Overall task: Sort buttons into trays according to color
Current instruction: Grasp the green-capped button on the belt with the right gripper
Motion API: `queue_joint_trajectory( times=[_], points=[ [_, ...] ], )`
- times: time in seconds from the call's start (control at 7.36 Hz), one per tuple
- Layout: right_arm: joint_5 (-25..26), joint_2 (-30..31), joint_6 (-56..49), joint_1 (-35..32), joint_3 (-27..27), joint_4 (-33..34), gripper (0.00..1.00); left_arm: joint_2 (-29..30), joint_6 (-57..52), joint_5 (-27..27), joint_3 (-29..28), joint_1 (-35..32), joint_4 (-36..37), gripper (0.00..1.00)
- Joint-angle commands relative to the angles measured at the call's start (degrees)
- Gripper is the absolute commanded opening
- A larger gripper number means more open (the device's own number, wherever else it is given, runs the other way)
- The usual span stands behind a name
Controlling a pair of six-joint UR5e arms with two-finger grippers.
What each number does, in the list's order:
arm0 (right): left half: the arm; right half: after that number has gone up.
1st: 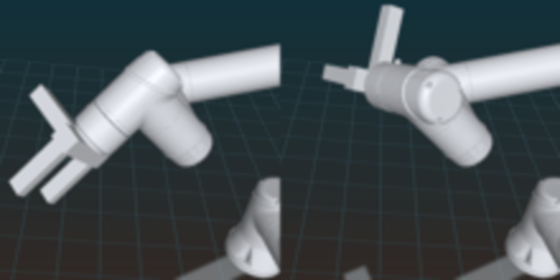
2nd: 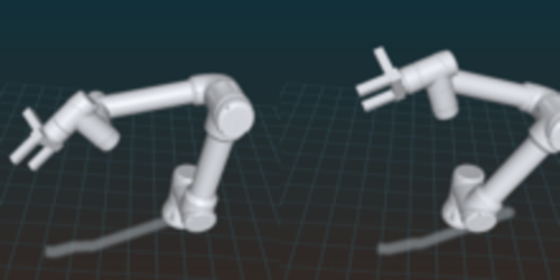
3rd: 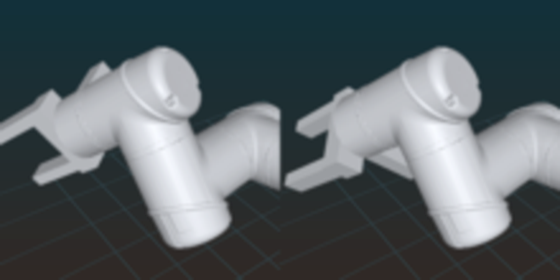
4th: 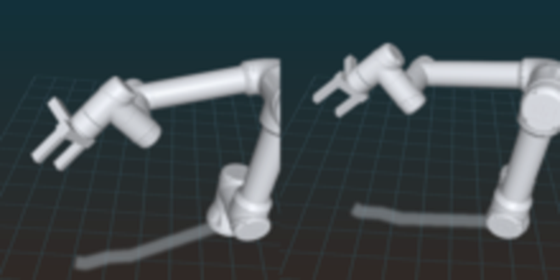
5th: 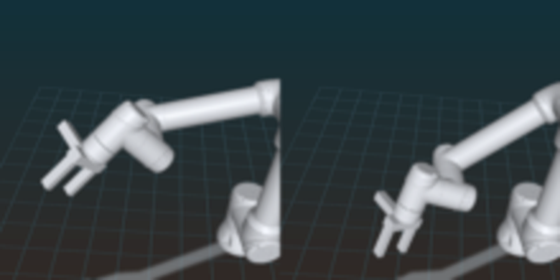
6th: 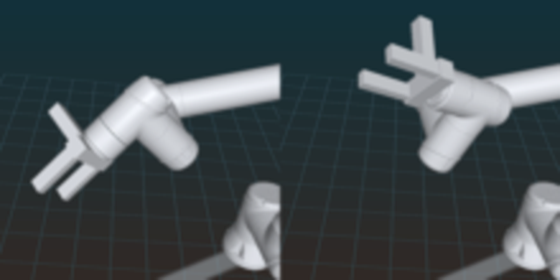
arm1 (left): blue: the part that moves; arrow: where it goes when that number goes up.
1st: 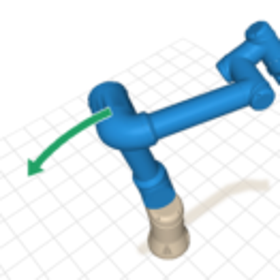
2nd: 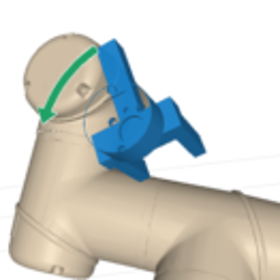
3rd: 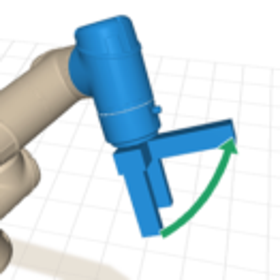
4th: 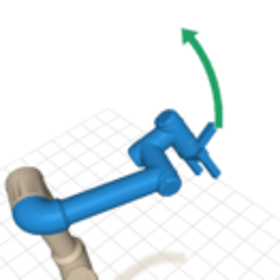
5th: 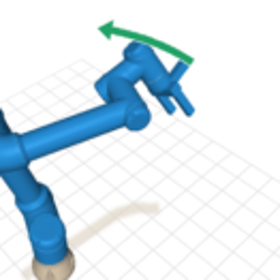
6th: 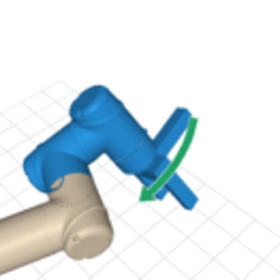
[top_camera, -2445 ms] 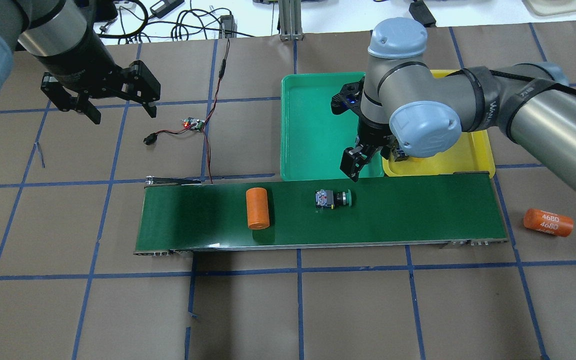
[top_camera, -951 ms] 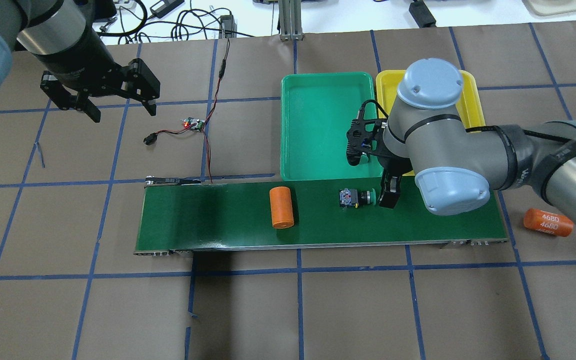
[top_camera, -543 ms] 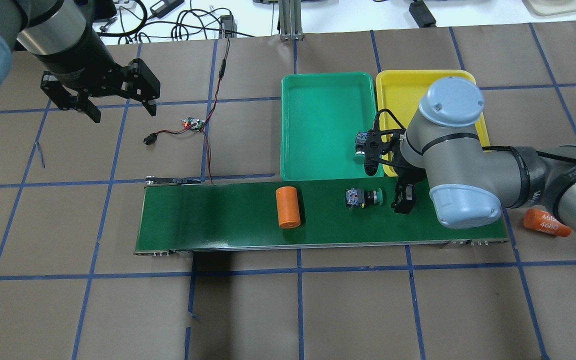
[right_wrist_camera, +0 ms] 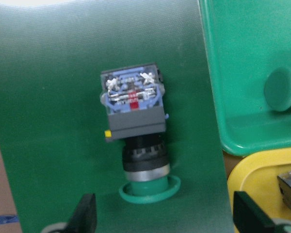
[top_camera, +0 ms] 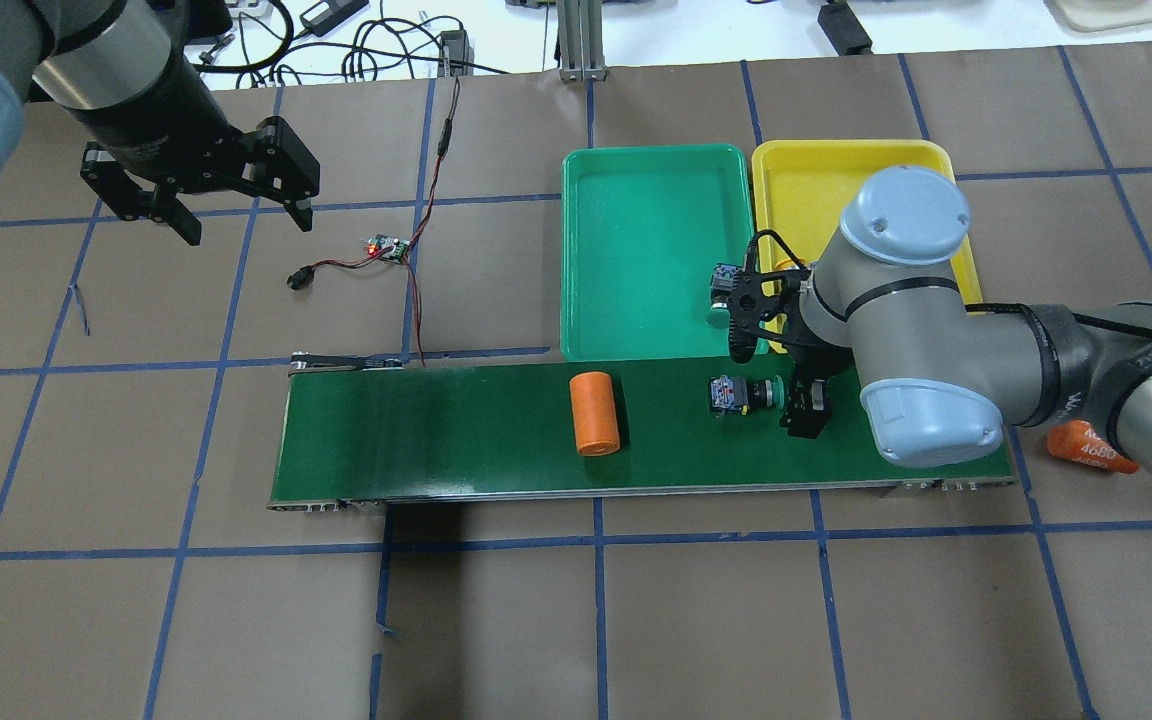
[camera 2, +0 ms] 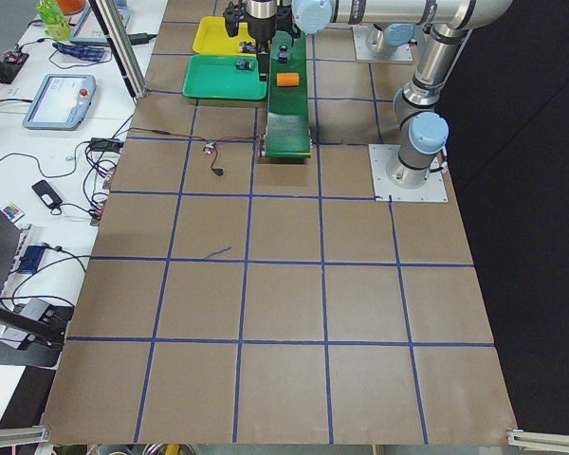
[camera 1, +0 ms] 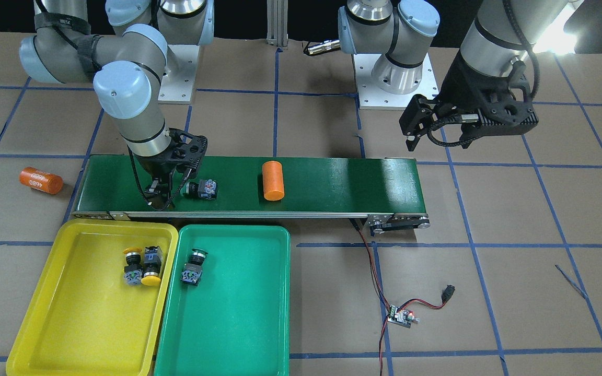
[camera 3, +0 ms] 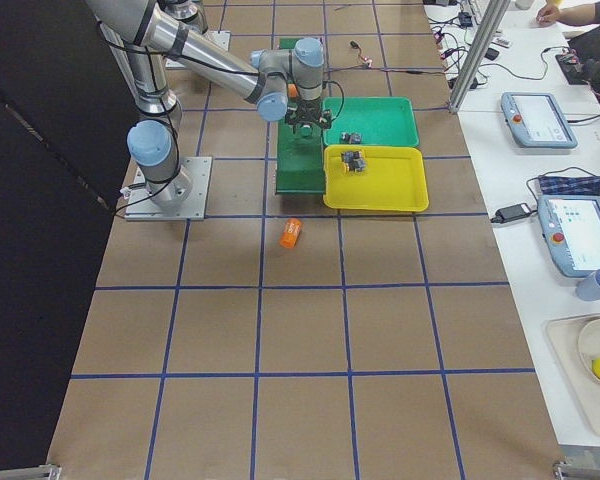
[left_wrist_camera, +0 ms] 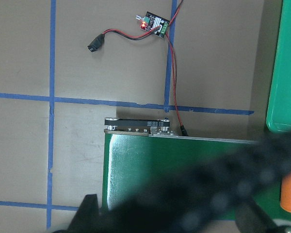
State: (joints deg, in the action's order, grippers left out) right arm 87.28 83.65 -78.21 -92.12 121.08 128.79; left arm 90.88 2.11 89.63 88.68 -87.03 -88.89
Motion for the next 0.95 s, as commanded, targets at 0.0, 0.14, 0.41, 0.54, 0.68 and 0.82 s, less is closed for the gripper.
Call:
queue_joint_trajectory(
  times=[0.0,0.14,0.41,0.54,0.68,0.82],
  points=[
    [-1.06,0.03,-0.01,-0.86,0.03,0.05,1.00,0.00,0.00,-0.07,0.00,0.02,-0.05,1.00],
    [-1.06,-0.06,0.07,-1.73,0.03,0.49,1.00,0.00,0.00,-0.07,0.00,0.02,0.03,1.00],
    [-0.36,-0.59,-0.27,-1.92,-0.23,0.49,0.61,0.00,0.00,-0.15,0.00,0.02,0.04,1.00],
    [-0.01,-0.50,-0.28,-1.92,-0.23,0.49,0.37,0.00,0.00,-0.16,0.00,0.02,0.04,1.00],
    [0.09,-0.41,-0.19,-1.92,-0.66,0.49,0.19,0.00,0.00,-0.16,0.00,0.02,0.04,1.00],
    [0.00,-0.41,-0.19,-1.92,-0.93,0.58,0.11,0.00,0.00,-0.16,0.00,0.02,0.04,1.00]
  ],
)
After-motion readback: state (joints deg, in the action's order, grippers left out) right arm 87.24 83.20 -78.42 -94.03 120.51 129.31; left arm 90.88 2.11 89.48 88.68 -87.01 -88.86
